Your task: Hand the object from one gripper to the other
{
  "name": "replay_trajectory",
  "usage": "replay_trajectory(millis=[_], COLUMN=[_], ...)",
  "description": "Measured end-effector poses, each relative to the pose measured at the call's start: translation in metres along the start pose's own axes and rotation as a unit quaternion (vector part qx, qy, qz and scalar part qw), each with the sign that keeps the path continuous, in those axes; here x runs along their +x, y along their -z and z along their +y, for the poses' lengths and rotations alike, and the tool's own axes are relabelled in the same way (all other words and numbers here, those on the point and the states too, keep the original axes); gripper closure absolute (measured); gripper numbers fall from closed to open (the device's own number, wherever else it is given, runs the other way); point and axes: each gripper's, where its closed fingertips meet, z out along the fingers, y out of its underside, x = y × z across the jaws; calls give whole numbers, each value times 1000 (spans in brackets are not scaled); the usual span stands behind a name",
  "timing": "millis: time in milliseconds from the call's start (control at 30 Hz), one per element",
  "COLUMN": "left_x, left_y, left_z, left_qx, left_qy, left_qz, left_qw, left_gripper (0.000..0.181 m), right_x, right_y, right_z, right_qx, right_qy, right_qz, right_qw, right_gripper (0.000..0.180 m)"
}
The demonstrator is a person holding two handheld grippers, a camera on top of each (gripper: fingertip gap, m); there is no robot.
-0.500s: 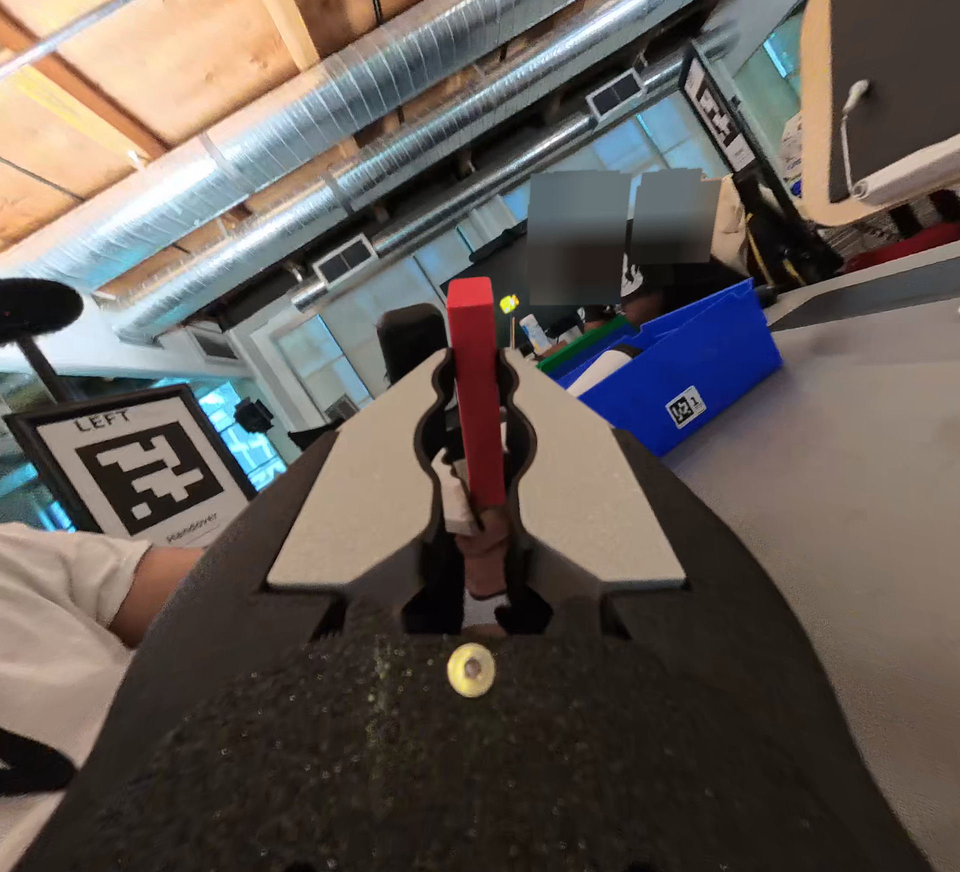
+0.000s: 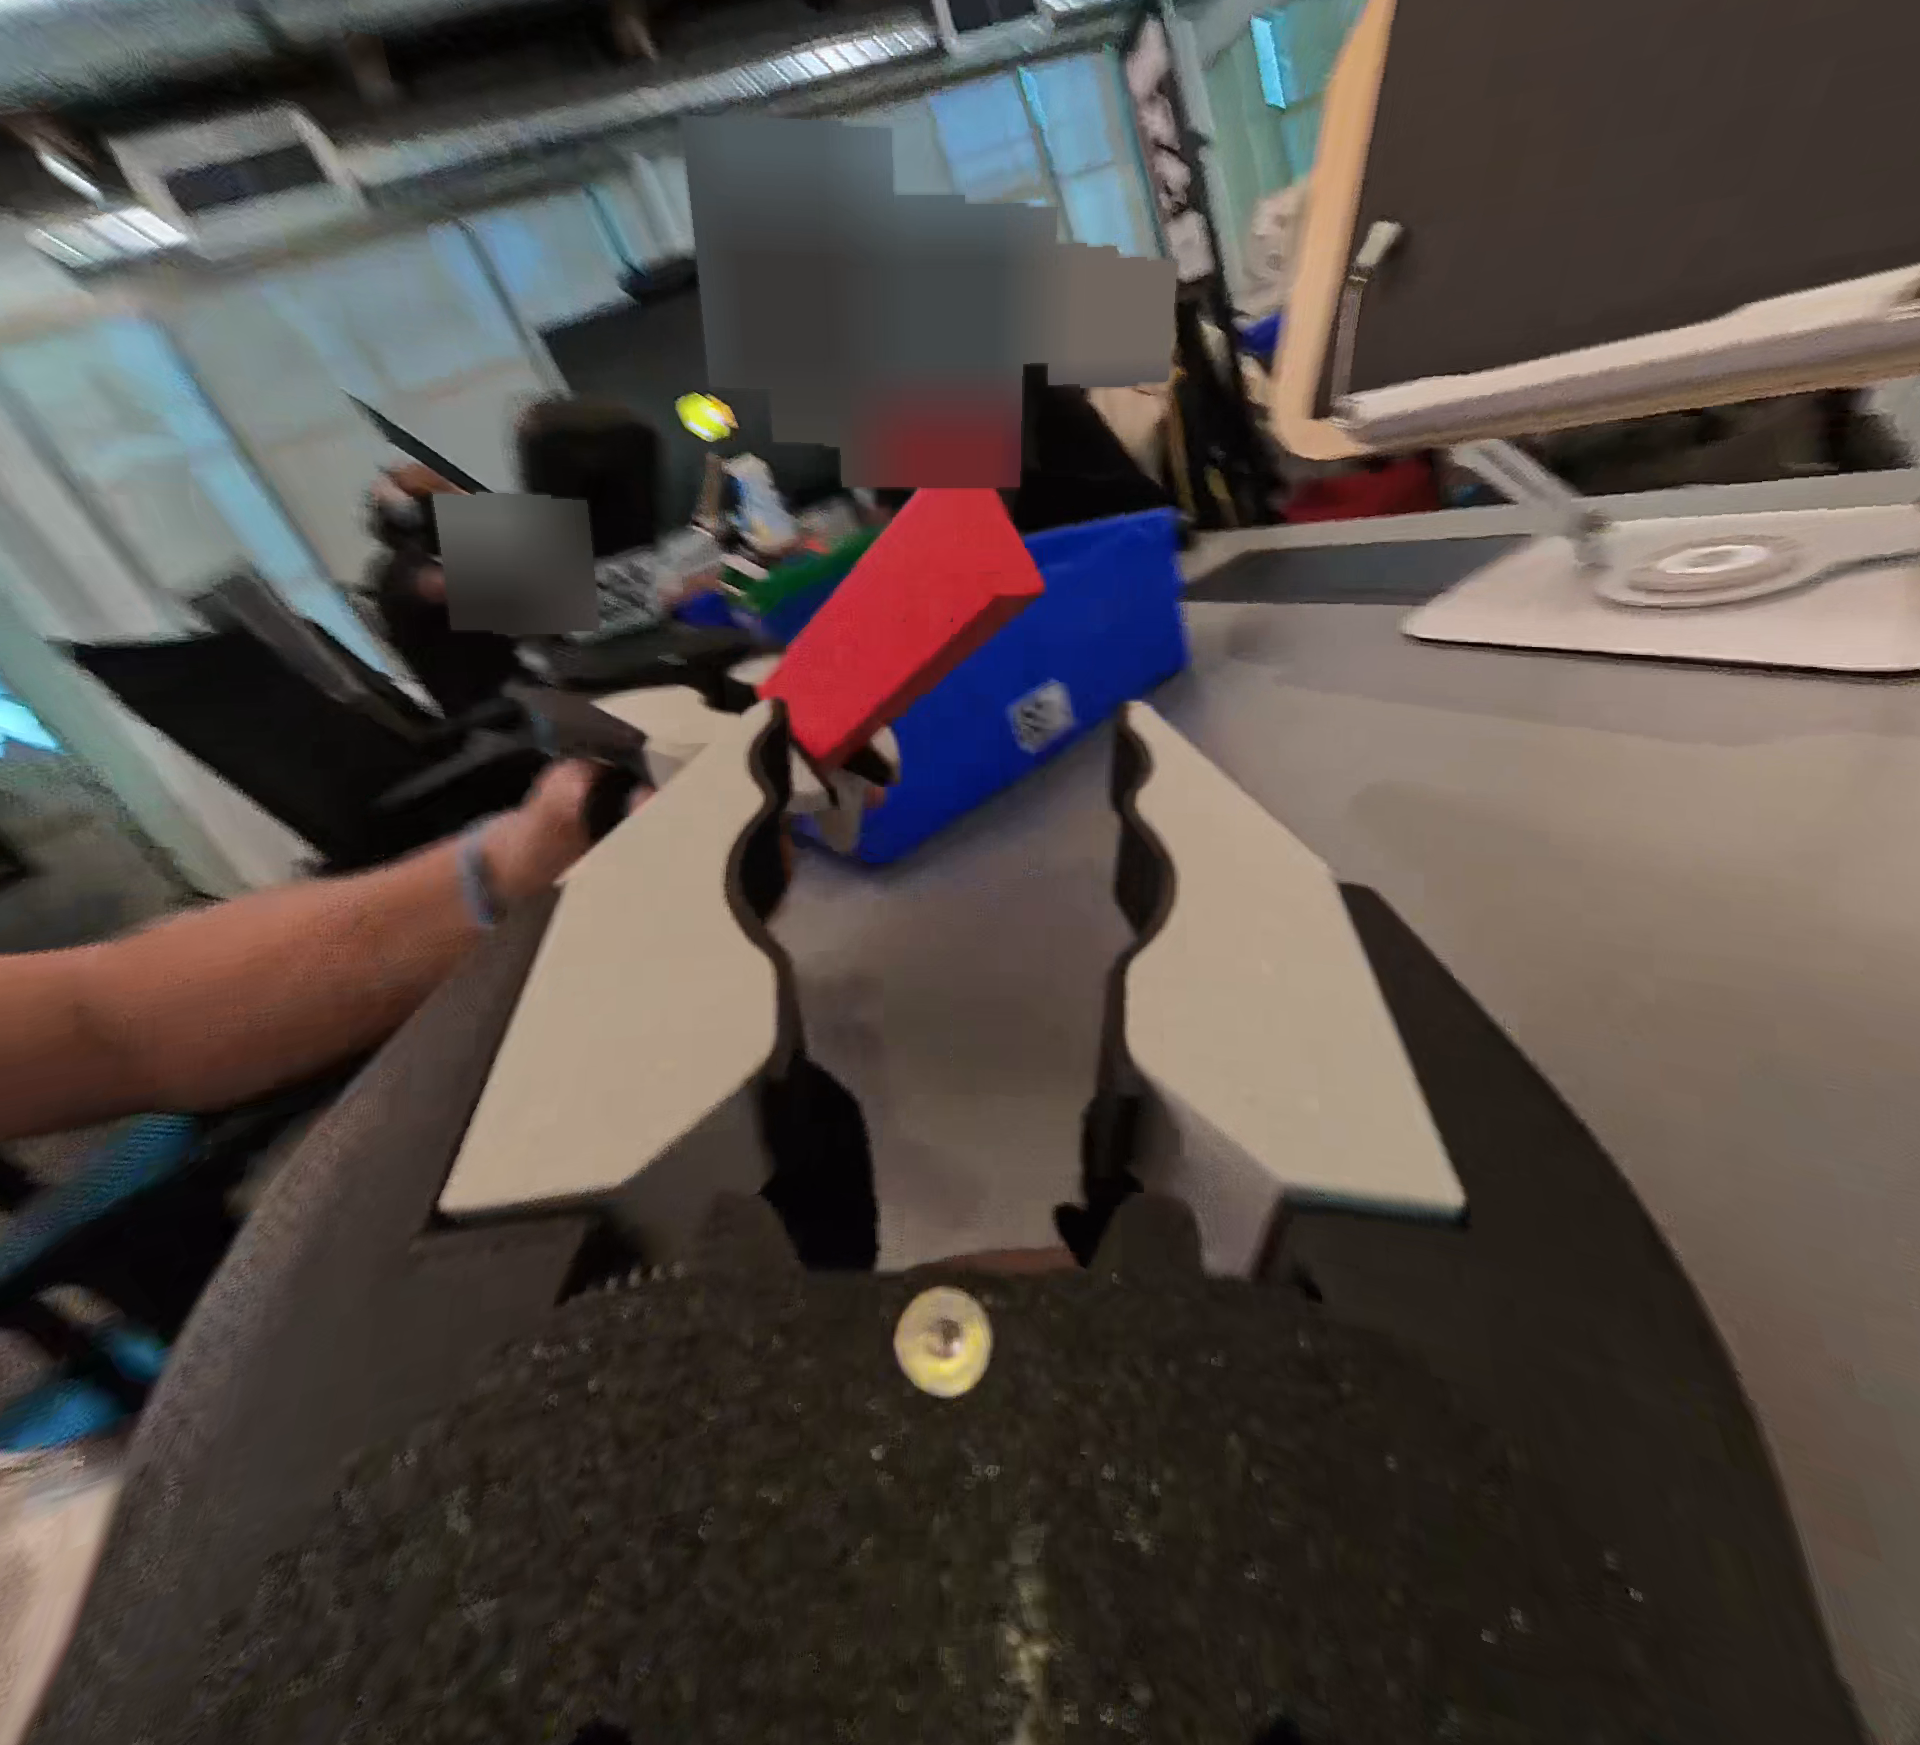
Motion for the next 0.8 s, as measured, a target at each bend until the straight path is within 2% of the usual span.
replay_trajectory(millis=[67, 167, 300, 367, 433, 600, 733, 800], left_x=[-20, -40, -42, -41, -38, -34, -33, -33], left_y=[2, 6, 2, 0, -3, -5, -5, -6], left_z=[9, 19, 27, 30, 32, 31, 31, 32], left_qx=[-35, -91, -135, -153, -164, -179, -196, -196], left_qy=[-52, -162, -254, -290, -328, -401, -469, -479], left_qz=[-77, -172, -221, -235, -245, -272, -309, -312], left_qw=[995, 967, 932, 915, 898, 856, 804, 796], left_gripper=[164, 164, 164, 164, 164, 164, 164, 164], right_x=[11, 8, 6, 1, 1, 10, 14, 16], right_y=[-3, -12, -19, -24, -26, -24, -23, -22], right_z=[8, 14, 25, 30, 36, 43, 53, 57], right_qx=[-33, -73, -125, -126, -144, -150, -164, -176], right_qy=[68, 148, 267, 291, 283, 213, 179, 160], right_qz=[75, 152, 250, 253, 257, 254, 246, 239], right_qw=[994, 975, 922, 914, 913, 931, 938, 941], right_gripper=[102, 85, 84, 87, 87, 82, 80, 80])
